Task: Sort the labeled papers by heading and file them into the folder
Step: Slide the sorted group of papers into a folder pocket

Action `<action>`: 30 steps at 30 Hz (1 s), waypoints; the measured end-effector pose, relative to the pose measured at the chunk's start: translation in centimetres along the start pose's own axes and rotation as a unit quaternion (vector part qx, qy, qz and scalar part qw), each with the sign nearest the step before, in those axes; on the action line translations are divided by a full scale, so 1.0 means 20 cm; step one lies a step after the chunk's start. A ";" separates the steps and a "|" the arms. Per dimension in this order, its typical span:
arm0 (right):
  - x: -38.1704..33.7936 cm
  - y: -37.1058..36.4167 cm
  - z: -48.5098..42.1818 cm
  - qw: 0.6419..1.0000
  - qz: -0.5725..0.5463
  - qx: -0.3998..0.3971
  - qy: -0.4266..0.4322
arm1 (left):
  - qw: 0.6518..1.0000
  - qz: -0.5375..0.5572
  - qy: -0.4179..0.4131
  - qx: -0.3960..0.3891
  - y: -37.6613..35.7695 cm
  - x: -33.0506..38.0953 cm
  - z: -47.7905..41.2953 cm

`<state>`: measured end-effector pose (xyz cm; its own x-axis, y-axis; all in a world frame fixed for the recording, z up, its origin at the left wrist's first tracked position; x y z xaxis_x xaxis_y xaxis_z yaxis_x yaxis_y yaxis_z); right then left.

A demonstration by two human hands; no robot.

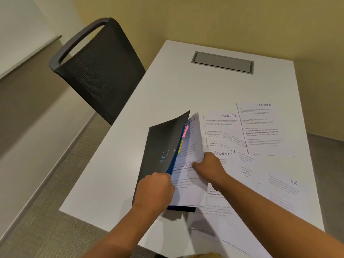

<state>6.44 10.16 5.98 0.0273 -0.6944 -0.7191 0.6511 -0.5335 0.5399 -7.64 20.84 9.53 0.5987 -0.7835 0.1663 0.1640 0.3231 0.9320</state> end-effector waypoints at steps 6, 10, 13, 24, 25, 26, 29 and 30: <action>-0.07 -0.10 0.00 0.999 0.028 -0.013 0.022 | 1.000 -0.003 -0.006 -0.005 0.00 0.07 0.00; -0.04 -0.12 0.01 1.000 -0.002 -0.022 -0.010 | 1.000 -0.016 -0.004 0.006 0.03 0.08 0.00; 0.00 -0.14 0.02 1.000 0.002 -0.021 -0.013 | 1.000 -0.007 -0.001 -0.002 0.03 0.08 0.00; -0.09 -0.15 0.02 0.996 0.090 -0.003 0.010 | 0.998 -0.012 0.024 -0.050 0.00 0.08 -0.02; -0.08 -0.16 0.01 0.996 0.088 -0.015 0.003 | 0.999 -0.013 0.024 -0.043 0.01 0.08 -0.02; -0.08 -0.16 0.01 0.997 0.079 -0.024 -0.004 | 0.999 -0.014 0.025 -0.040 0.01 0.08 -0.03; -0.06 -0.17 0.00 0.998 0.056 -0.038 -0.016 | 0.998 -0.012 0.034 -0.053 0.01 0.07 -0.04; -0.04 -0.17 0.00 0.998 0.041 -0.042 -0.022 | 0.998 -0.014 0.036 -0.058 0.00 0.07 -0.04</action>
<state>4.25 12.52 4.72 0.0508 -0.7556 -0.6530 0.7097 -0.4327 0.5559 -6.11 20.21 9.58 0.6470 -0.7540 0.1132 0.2678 0.3637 0.8922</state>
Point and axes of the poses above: each hand's wrist, its own z-axis away from the middle knuckle, its own y-axis out of the back of the hand, x = y × z, the point moved 8 cm from there along -z, towards the middle knuckle, and after that the axes turned 6 degrees about y, right-handed, at the moved point
